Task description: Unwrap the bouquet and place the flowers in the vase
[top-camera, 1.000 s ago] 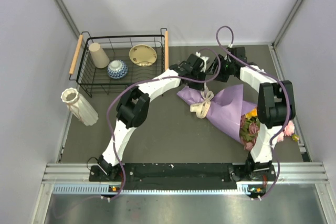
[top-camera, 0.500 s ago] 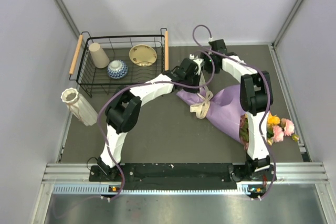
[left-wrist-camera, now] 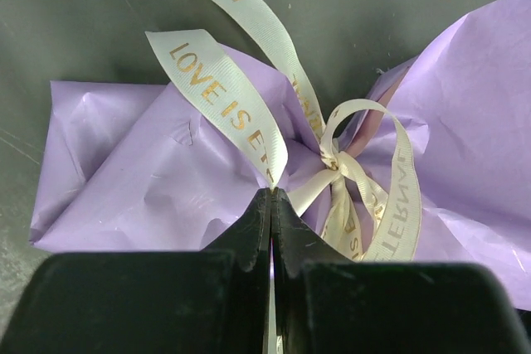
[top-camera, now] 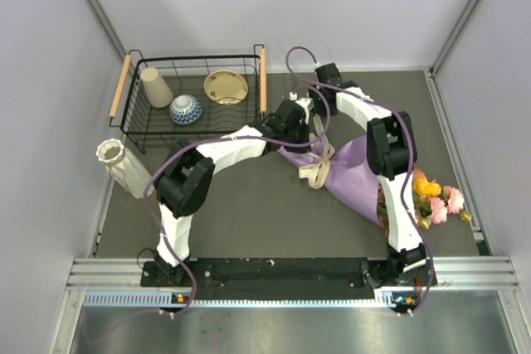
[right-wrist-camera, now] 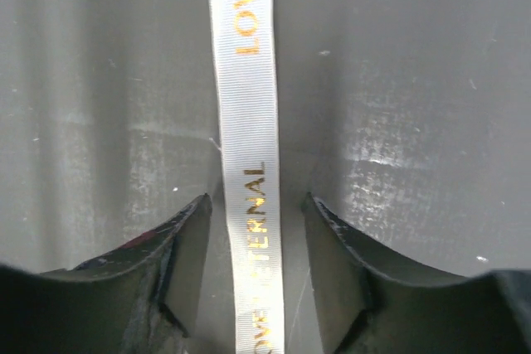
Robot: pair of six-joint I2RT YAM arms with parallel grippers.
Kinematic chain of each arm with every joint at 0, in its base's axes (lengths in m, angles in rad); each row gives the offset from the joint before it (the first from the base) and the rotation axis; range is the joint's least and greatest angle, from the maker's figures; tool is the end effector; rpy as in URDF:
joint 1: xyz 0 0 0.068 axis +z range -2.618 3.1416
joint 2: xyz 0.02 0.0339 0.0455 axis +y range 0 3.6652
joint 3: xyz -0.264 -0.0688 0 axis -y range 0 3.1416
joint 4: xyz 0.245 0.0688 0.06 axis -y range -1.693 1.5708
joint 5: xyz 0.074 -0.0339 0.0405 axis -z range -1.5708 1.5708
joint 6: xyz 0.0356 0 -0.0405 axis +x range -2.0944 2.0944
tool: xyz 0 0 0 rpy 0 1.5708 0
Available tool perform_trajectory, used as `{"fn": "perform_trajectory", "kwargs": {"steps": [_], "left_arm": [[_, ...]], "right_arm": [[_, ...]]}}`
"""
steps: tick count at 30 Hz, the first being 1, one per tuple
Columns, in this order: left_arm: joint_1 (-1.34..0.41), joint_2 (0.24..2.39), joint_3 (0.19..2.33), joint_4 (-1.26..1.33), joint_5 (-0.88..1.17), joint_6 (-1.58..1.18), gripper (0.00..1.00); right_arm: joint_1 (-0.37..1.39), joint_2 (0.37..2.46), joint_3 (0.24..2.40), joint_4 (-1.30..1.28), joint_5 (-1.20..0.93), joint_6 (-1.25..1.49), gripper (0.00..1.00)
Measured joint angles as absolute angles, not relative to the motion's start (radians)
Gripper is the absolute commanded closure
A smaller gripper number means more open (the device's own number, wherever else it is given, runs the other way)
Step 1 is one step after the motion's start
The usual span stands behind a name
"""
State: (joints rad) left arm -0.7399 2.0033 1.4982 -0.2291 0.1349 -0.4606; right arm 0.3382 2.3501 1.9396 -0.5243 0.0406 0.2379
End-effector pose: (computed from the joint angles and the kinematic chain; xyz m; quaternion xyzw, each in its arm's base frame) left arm 0.3330 -0.3104 0.2139 0.1540 0.8990 -0.2797 0.2996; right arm 0.4903 0.1709 0.1704 -0.0413 0.9488 0.0703 0.3052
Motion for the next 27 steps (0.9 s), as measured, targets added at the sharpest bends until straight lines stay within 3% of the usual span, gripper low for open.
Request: {"fn": "perform_trajectory", "kwargs": {"steps": [9,19,27], "left_arm": [[-0.739,1.957,1.435,-0.157,0.134,-0.496,1.0],[-0.739,1.935,1.399,-0.085,0.185,-0.508,1.0],[-0.739,1.844,1.336,0.009,0.23,-0.494,1.0]], "right_arm": [[0.339,2.351,1.94,-0.538,0.128,0.228,1.0],[0.316,2.337,1.955,-0.59,0.257,0.224,1.0],[0.256,2.123,1.774,-0.506,0.261,0.276,1.0]]}}
